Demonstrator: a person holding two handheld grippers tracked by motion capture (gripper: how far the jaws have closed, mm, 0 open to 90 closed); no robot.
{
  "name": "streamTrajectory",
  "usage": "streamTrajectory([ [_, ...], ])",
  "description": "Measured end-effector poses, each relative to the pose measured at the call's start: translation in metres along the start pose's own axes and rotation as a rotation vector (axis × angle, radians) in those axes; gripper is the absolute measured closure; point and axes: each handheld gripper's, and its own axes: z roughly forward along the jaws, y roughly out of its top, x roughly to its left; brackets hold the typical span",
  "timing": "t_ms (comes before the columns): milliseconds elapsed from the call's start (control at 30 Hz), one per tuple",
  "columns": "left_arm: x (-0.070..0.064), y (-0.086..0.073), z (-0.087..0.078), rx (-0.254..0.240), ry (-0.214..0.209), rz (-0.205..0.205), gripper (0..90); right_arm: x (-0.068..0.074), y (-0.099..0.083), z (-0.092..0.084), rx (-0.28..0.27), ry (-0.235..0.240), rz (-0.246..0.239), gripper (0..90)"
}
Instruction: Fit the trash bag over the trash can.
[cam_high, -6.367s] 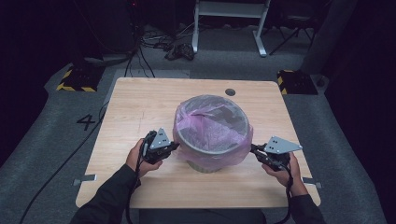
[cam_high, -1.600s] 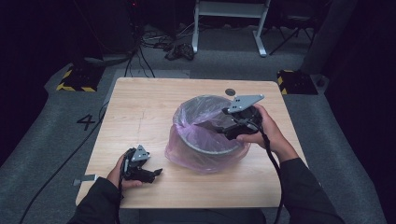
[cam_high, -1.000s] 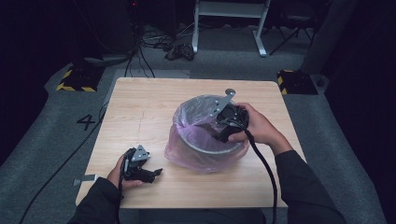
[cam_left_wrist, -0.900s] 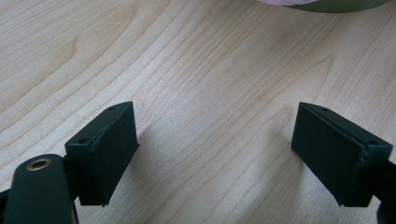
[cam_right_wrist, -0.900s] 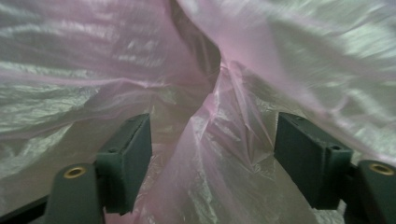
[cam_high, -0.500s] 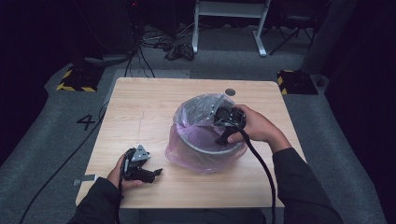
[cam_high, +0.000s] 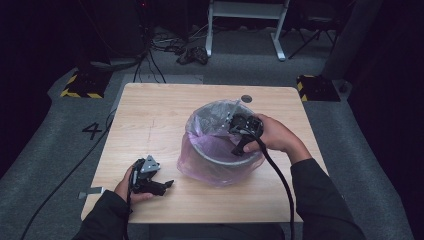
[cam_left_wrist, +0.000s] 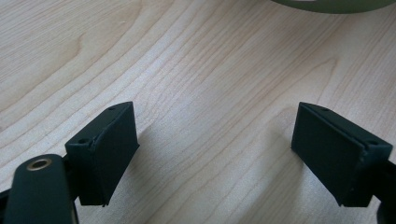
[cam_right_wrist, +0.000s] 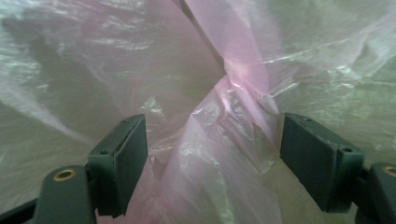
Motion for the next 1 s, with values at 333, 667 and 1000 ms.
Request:
streamTrajectory([
  [333,0.000,0.000,0.000,0.000,0.000,0.000,14.3,-0.001,-0.006,-0.010,-0.115,-0.030,0.017,22.5],
  [667,0.000,0.000,0.000,0.000,0.000,0.000,14.3,0.002,-0.020,-0.015,-0.290,-0.087,0.034,22.3],
  [1000,0.000,0.000,0.000,0.000,0.000,0.000,14.3,0.003,-0.032,-0.016,-0.422,-0.117,0.090,20.8],
])
